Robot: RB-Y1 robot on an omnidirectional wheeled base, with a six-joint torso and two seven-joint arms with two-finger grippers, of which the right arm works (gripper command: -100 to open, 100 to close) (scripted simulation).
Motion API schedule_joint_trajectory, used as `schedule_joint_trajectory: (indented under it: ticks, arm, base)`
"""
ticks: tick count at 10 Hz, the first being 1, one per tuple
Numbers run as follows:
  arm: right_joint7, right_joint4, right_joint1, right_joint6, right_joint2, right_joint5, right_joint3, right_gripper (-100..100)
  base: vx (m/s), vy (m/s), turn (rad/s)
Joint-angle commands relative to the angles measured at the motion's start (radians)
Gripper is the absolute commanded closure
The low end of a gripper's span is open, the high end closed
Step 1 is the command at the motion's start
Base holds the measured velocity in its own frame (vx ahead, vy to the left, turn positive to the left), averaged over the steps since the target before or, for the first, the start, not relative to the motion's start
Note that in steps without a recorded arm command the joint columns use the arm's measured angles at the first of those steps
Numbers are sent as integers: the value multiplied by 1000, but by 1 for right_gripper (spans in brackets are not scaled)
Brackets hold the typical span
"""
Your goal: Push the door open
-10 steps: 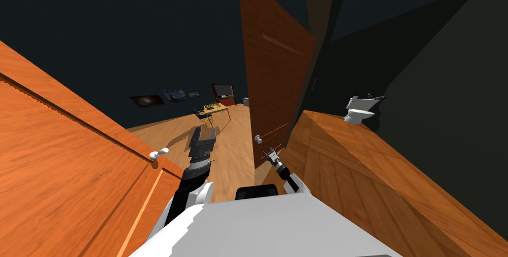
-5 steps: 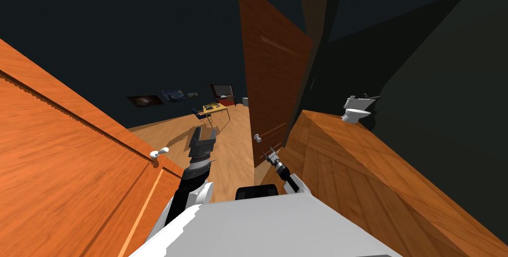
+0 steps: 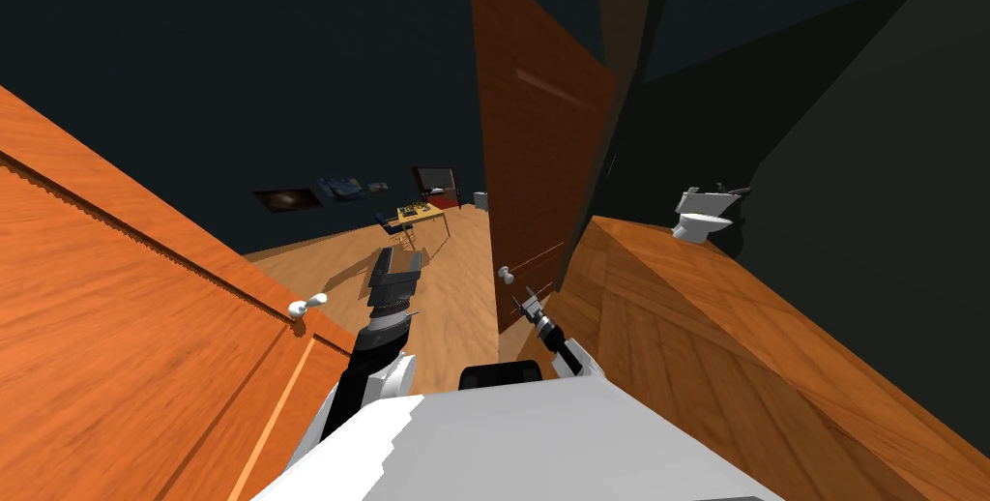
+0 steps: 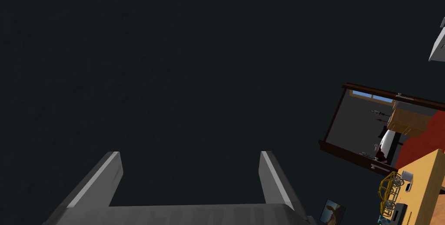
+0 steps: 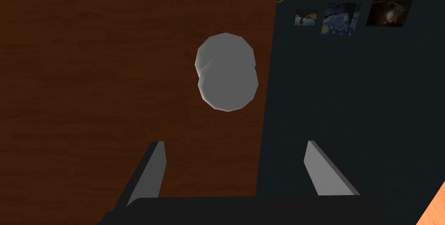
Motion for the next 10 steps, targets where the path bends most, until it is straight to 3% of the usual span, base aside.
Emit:
schedule_joint_trajectory:
  ticks: [1,5,6,10]
  arm:
    - [5,2,-3,3,5,-1,-3,-100]
    - [12,6,-8,7,13,-3,-8,-100]
    - [12,6,-8,7,13,-3,-8,100]
    - [12,6,-8,7,13,-3,-8,100]
  base:
    - [216,82,29]
    - [182,83,25]
    - [-7,-5,-4]
    - [-19,-11,2]
